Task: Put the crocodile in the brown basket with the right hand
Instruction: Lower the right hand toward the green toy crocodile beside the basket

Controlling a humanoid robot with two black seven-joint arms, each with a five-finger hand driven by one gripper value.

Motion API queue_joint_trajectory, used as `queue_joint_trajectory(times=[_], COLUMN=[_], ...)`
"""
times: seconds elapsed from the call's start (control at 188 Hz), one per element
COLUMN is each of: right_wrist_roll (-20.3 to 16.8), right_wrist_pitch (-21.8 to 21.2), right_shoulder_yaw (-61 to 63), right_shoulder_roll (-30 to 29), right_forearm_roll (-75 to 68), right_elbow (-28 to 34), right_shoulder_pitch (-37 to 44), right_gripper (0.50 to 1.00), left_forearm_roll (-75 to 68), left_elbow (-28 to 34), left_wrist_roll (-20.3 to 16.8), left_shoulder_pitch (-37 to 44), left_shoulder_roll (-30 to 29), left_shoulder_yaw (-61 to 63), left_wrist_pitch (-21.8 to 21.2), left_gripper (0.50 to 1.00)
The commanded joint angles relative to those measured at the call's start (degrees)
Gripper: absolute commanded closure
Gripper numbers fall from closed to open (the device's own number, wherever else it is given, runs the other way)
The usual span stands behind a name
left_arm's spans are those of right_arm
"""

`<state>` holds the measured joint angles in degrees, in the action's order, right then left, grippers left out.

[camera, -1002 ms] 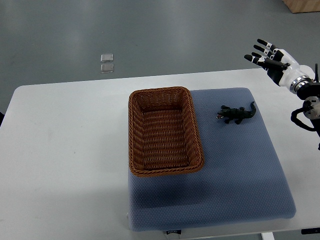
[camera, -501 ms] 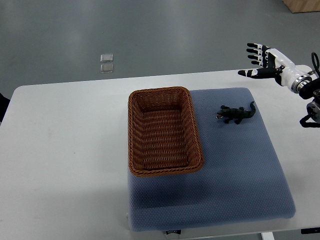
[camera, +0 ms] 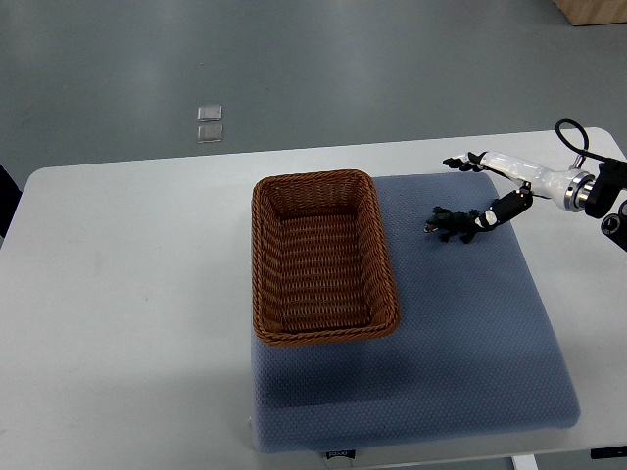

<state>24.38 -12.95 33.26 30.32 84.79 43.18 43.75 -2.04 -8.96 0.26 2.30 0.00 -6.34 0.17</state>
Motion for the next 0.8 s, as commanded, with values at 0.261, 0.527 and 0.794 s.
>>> queue_joint_trajectory(times=[0.261,0.527,0.794], right_wrist_roll=[0.5,0.0,-0.2], right_wrist_pitch=[8.0,10.4,10.8], right_shoulder_yaw=[-12.9,-13.4,-14.3], right_shoulder_roll=[3.4,2.3,1.0], right_forearm_roll=[3.5,3.5,4.9], right_elbow=[0.5,0.5,0.4], right_shoulder_pitch=[2.7,2.9,3.2], right_gripper=[0.581,0.593,0.605], left_forearm_roll=[0.0,0.0,0.0], left_elbow=[0.0,0.0,0.0], left_wrist_roll=[0.0,0.0,0.0], left_shoulder_pitch=[0.0,0.0,0.0], left_shoulder_roll=[0.0,0.0,0.0], left_shoulder_yaw=[0.0,0.0,0.0], left_wrist_pitch=[0.0,-0.1,0.0], left_gripper=[0.5,0.5,0.5])
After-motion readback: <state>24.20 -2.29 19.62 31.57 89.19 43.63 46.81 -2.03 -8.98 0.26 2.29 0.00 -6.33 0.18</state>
